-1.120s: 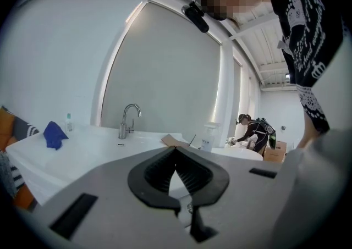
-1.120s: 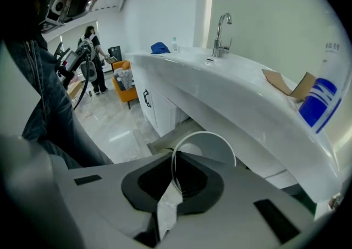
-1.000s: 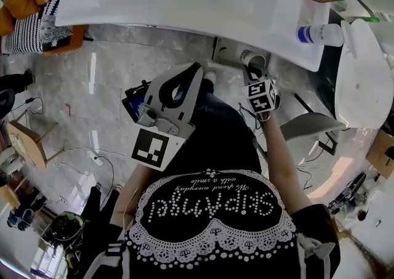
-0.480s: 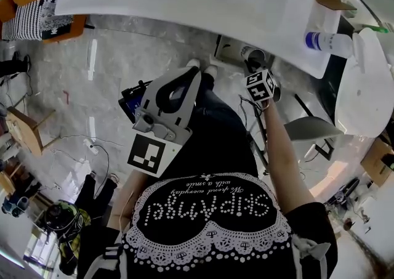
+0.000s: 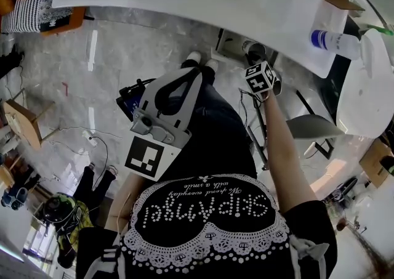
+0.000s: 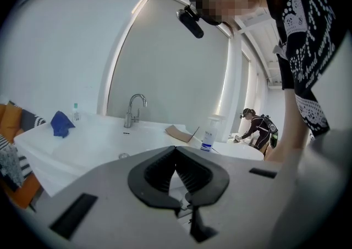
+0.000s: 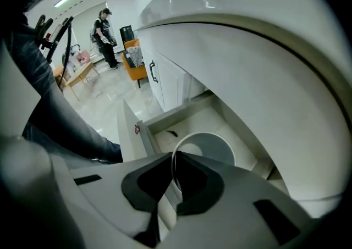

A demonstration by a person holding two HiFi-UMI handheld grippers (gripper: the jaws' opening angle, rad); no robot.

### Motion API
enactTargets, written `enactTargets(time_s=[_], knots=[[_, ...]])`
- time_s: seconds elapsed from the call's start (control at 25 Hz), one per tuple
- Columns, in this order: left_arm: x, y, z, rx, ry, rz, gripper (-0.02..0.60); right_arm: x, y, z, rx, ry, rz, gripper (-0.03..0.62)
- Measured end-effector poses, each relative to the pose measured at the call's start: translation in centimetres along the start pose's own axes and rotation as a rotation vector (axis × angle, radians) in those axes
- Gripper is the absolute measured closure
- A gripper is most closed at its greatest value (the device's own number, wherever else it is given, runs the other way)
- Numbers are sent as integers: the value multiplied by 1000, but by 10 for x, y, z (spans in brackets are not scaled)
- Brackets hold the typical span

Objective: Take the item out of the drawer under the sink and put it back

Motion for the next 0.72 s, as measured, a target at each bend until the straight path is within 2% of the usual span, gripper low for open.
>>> enactTargets(time_s=[0.72], knots=[[-3,-7,-1,-28,13,36,577,8,5,-23,-78,12,84,569]])
Point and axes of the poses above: the fingertips, and each gripper's own axes: z backward along the fingers, x to its right, y out of its top, the point moved 4 cm from there along z, backward along the fingers, and after that the axes turned 8 degrees about -x, right-handed, at the moved point
